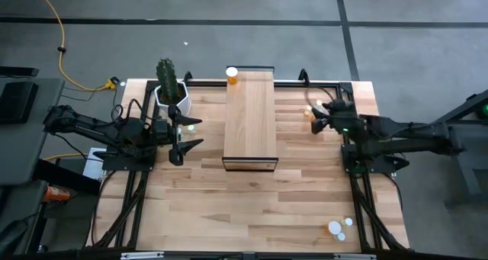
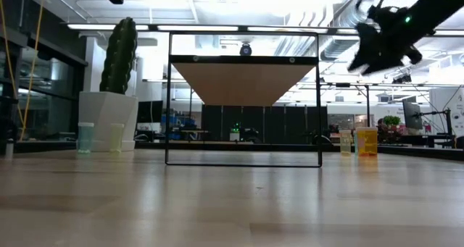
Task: Pick and place medicine bottles onto shelf by color
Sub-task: Put the top orange pill bottle on the shelf aligned with the other orange pill bottle
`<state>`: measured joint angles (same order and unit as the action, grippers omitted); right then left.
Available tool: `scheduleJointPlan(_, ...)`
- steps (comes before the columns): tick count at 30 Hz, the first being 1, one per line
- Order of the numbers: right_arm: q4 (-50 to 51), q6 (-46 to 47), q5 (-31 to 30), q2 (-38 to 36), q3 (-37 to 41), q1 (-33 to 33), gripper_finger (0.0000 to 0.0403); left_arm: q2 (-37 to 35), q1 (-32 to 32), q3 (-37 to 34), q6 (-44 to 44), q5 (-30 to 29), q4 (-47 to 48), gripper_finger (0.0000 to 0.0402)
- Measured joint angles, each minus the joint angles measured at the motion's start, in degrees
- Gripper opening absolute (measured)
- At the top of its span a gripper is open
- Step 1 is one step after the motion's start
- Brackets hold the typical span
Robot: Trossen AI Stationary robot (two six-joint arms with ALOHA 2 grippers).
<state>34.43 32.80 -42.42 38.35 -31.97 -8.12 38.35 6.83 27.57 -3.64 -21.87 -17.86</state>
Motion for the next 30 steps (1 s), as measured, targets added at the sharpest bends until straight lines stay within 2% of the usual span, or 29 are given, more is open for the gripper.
scheduleJointPlan(3, 8.7, 5.9, 3.3, 5.9, -2.8, -3.9, 0.0274, 0.0, 0.0, 0.0, 0.0, 0.0, 0.0, 0.0294)
scheduleJointPlan(6, 11.0, 7.7, 8.4, 10.5, -3.2, -7.8, 0.0285, 0.0, 0.0, 0.0, 0.0, 0.2, 0.1, 0.0294)
scheduleJointPlan(9, 9.9, 6.9, 11.8, 14.3, -2.9, -11.4, 0.0286, 0.0, 0.0, 0.0, 0.0, 0.2, 0.1, 0.0294)
scheduleJointPlan(17, 8.1, 4.1, 13.2, 20.6, -2.9, -18.6, 0.0286, 0.0, 0.0, 0.0, 0.0, 0.2, 0.1, 0.0294)
scheduleJointPlan(24, 2.6, -3.1, 19.7, 25.3, -2.9, -22.8, 0.0286, 0.0, 0.0, 0.0, 0.4, 0.2, 0.1, 0.0294)
scheduleJointPlan(30, 2.0, -4.7, 19.9, 30.1, -2.8, -25.8, 0.0286, 0.0, 0.0, 0.0, 0.4, 0.2, 0.1, 0.0294)
